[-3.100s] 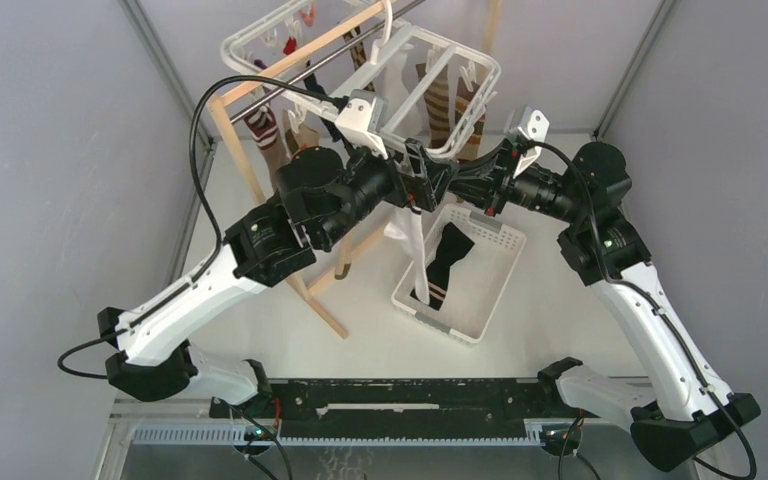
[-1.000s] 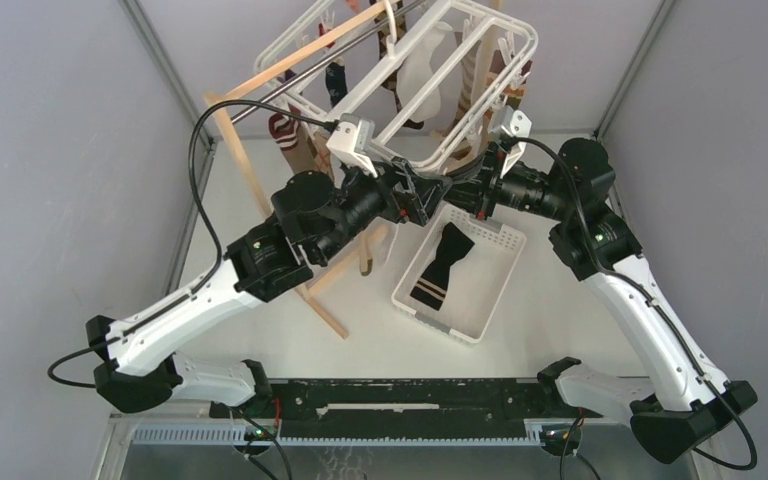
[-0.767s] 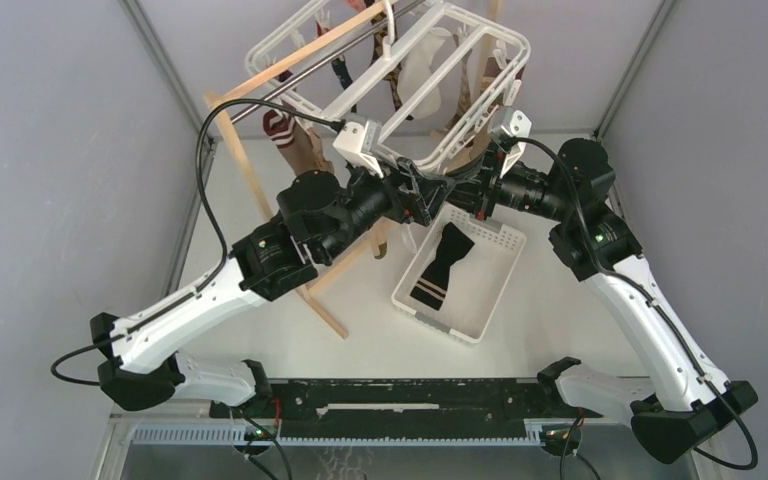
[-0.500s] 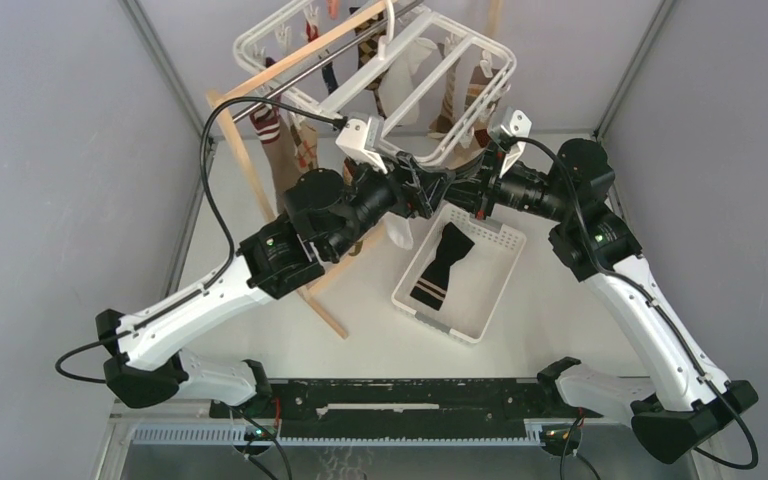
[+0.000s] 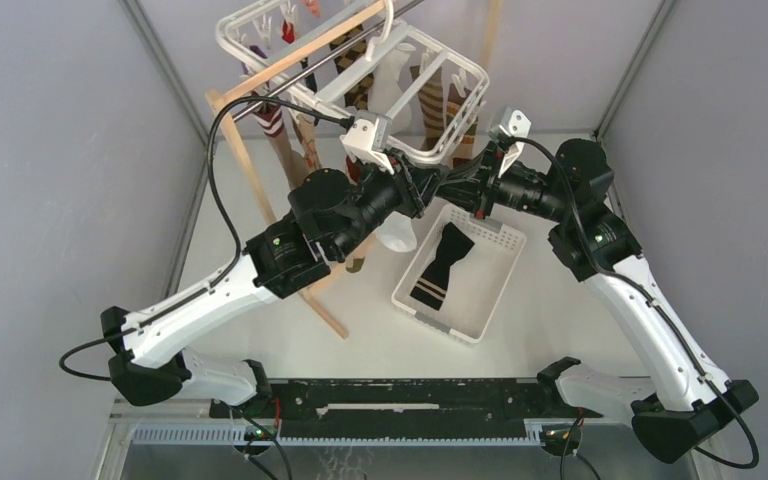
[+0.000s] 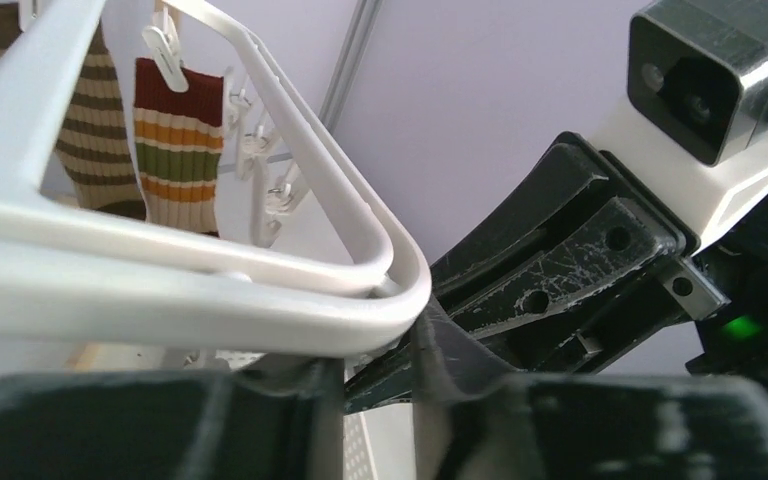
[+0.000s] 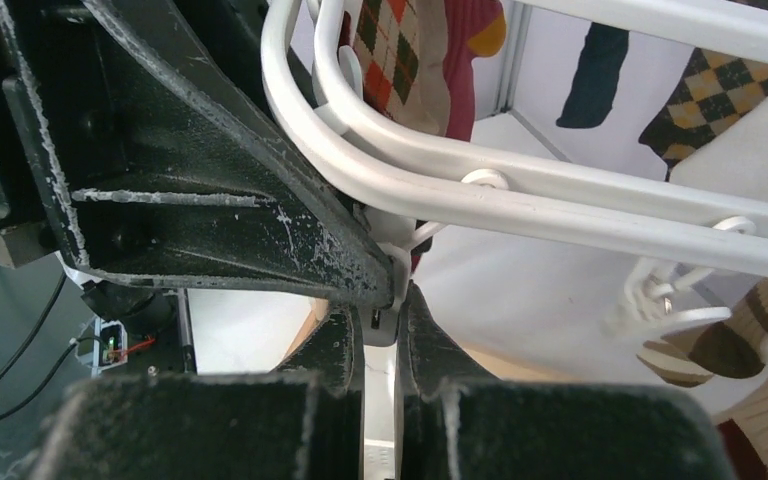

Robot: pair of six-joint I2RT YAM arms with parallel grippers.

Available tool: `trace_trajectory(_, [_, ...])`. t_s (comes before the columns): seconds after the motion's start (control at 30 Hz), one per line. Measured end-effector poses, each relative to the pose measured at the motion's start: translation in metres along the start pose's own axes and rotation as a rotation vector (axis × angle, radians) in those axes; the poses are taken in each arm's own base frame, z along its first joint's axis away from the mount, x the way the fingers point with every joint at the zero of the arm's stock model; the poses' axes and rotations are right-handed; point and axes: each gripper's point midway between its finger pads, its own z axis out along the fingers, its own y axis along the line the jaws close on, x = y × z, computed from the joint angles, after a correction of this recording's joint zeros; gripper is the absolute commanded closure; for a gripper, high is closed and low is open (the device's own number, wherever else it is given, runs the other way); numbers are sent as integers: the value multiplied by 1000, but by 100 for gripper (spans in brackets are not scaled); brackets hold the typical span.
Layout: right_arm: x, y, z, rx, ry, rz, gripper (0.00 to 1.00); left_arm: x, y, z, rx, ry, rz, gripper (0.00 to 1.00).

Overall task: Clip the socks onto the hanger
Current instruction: Open the clamp at the hanger.

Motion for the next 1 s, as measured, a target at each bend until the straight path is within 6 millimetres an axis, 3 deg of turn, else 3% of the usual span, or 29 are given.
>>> trace_trajectory(0.07, [1, -1, 0, 6, 3, 3, 100, -1, 0, 0, 1, -3, 11, 98])
trace_trajectory(0.1, [0, -2, 0, 12, 2, 2, 100, -2, 0, 0, 2, -7, 23, 100])
trace_trajectory(0.37, [-4, -4, 0, 27, -7, -16, 100, -8, 0, 0, 7, -30, 67, 100])
trace_trajectory(0.4, [-4, -4, 0, 28, -6, -16, 95, -8, 0, 0, 6, -30, 68, 100])
trace_trajectory(0.53, [-3, -5, 1, 42, -2, -18, 61, -8, 1, 0, 5, -31, 75, 100])
trace_trajectory(0.6, [-1, -4, 0, 46, 7, -23, 51, -11, 1, 0, 0, -41, 70, 100])
trace_trajectory(0.73, [4, 1, -1, 52, 26, -11, 42, -20, -1, 0, 7, -76, 49, 100])
trace_trajectory(0.87, [13, -1, -8, 96, 44, 0, 39, -28, -5, 0, 21, -105, 29, 100])
trace_trajectory(1.0, [39, -2, -25, 157, 58, 14, 38, -29, -5, -1, 29, -113, 25, 100])
